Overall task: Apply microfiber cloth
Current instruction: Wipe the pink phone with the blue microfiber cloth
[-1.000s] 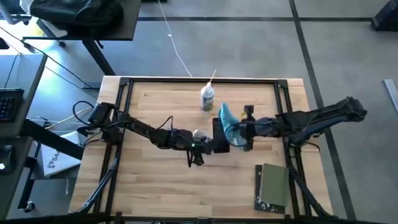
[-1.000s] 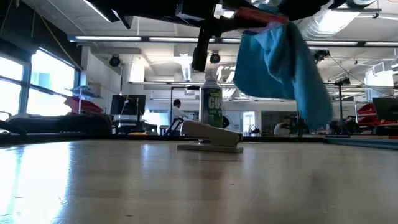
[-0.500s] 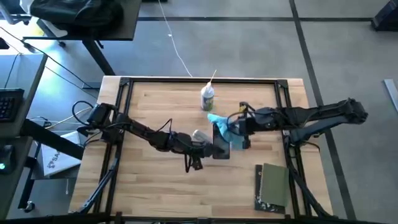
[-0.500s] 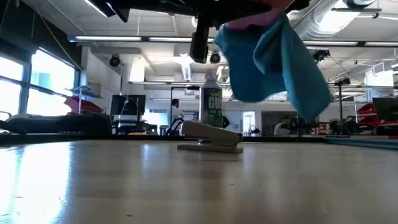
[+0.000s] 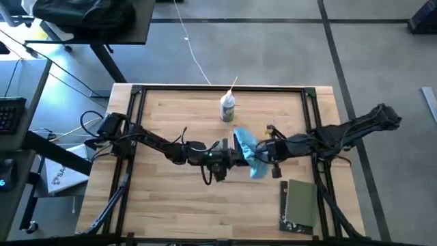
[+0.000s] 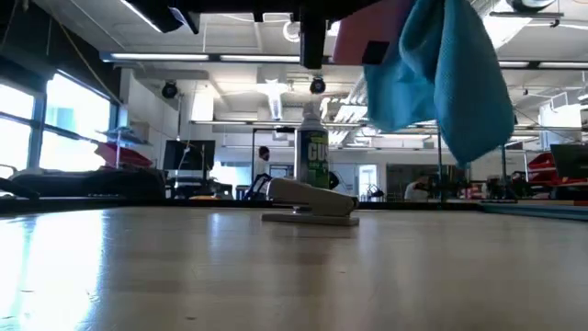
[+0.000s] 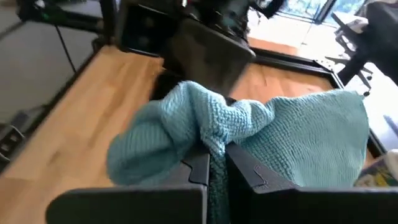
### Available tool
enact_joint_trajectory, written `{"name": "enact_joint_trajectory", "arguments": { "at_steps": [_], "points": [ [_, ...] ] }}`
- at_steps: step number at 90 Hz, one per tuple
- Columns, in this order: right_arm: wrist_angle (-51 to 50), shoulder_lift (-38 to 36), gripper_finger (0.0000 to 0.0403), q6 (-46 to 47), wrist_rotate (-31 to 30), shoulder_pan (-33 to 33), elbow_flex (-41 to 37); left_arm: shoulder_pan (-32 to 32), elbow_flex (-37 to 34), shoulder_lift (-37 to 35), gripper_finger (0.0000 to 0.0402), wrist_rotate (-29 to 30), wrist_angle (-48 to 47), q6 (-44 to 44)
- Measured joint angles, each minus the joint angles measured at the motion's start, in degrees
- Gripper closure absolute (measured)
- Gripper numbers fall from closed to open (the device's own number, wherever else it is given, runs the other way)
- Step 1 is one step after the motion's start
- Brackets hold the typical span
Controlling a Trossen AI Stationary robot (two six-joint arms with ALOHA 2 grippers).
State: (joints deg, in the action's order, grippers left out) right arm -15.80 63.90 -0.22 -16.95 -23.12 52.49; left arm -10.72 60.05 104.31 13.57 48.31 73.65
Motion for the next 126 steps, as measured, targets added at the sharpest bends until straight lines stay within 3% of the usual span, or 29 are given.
{"name": "enact_joint_trajectory", "arguments": {
  "at_steps": [17, 36, 51, 69, 80, 94, 106, 126],
  "points": [
    [3.8, 0.3, 0.0403, -1.3, 2.0, -4.7, -0.3, 1.8, 0.3, -0.2, 0.0389, 8.5, -0.8, -14.6],
    [-0.5, 0.2, 0.0403, -2.6, -14.1, -8.2, -0.1, 3.2, 0.3, -0.2, 0.0389, 11.0, -3.0, -55.8],
    [-10.0, 2.0, 0.0403, 3.6, -23.9, -8.7, -0.2, 4.8, 0.3, -0.1, 0.0389, 4.7, -6.6, -85.9],
    [-5.3, 9.2, 0.0403, 3.0, -28.1, -8.0, -0.1, 7.1, 0.3, -0.1, 0.0389, -6.8, -6.2, -112.3],
    [2.0, 14.7, 0.0403, -0.7, -28.6, -7.6, -0.1, 7.3, 0.2, -0.1, 0.0389, -9.6, -4.4, -118.7],
    [5.0, 18.2, 0.0403, -5.8, -30.6, -7.3, 0.0, 6.4, 0.1, 0.0, 0.0389, -10.7, -5.2, -118.9],
    [3.7, 16.8, 0.0403, -9.9, -35.5, -7.1, 0.0, 5.1, 0.1, 0.0, 0.0389, -10.7, -8.4, -117.1],
    [-5.1, 9.6, 0.0403, -13.4, -36.0, -6.4, 0.0, 4.0, 0.3, -0.1, 0.0389, -10.7, -9.0, -116.5]
  ]
}}
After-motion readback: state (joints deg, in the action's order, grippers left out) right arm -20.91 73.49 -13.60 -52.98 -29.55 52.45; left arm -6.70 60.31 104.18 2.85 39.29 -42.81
